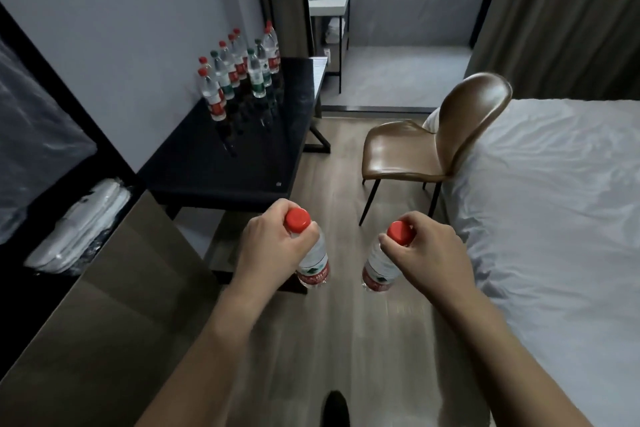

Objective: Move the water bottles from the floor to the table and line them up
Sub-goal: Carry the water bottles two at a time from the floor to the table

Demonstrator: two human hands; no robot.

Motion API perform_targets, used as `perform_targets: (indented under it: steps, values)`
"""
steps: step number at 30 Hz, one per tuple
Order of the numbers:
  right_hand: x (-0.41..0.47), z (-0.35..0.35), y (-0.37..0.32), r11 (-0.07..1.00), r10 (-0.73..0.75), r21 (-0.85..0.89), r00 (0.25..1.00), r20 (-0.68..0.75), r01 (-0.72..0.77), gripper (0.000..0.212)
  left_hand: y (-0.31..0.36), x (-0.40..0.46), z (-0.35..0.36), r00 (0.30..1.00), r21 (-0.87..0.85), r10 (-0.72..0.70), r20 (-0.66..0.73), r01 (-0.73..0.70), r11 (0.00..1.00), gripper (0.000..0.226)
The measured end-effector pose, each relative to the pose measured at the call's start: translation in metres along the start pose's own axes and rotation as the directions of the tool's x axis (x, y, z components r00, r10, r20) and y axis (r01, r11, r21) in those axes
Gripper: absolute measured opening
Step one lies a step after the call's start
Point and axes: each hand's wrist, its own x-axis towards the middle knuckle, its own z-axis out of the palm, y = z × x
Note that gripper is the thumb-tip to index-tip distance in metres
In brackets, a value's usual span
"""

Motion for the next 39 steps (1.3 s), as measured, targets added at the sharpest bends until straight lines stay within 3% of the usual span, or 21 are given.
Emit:
perform_targets:
  steps: [16,28,39]
  values:
    - [0.250,0.078,0.013,0.999,0.045,0.015,0.999,0.008,-0.045,0.028,-0.029,0.239,0.080,0.997,-0.052,0.051,0.054,-0.048,0.998,0.014]
    - [0.500,0.108,0.017,0.999,-0.045,0.018,0.998,0.050,0.044,0.024,-0.020,0.462,0.146,0.998,-0.088,0.038,-0.045,-0.042,0.995,0.014]
    - [0.651,0.196,0.002,0.996,-0.083,-0.015,0.980,0.179,0.087,0.026,-0.070,0.606,0.188,0.995,-0.107,-0.091,-0.032,0.087,0.990,0.016]
